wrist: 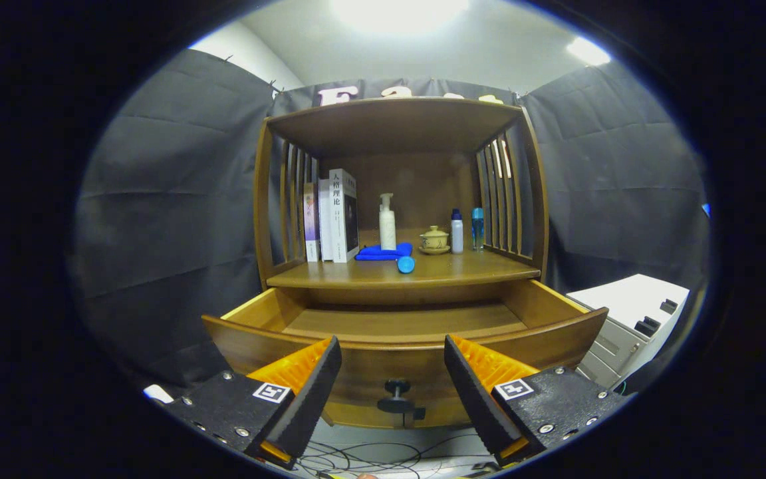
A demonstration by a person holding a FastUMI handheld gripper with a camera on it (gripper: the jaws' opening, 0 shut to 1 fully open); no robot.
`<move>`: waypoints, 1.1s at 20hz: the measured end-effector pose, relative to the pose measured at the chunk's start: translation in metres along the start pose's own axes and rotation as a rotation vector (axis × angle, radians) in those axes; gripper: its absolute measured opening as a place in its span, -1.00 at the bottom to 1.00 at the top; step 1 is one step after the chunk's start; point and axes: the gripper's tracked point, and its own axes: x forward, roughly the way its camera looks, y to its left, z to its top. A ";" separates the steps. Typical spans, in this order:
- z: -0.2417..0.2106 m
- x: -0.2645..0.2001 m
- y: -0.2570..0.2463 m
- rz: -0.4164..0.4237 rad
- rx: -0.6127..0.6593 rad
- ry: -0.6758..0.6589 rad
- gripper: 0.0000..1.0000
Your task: Pull open the drawer, take out the items inside it, and place them on the countertop above the cabinet.
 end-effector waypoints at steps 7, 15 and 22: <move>-0.028 0.021 0.005 -0.027 -0.035 0.050 0.92; -0.040 0.043 -0.002 -0.082 -0.030 0.060 0.88; -0.040 0.045 -0.005 -0.071 -0.046 0.045 0.87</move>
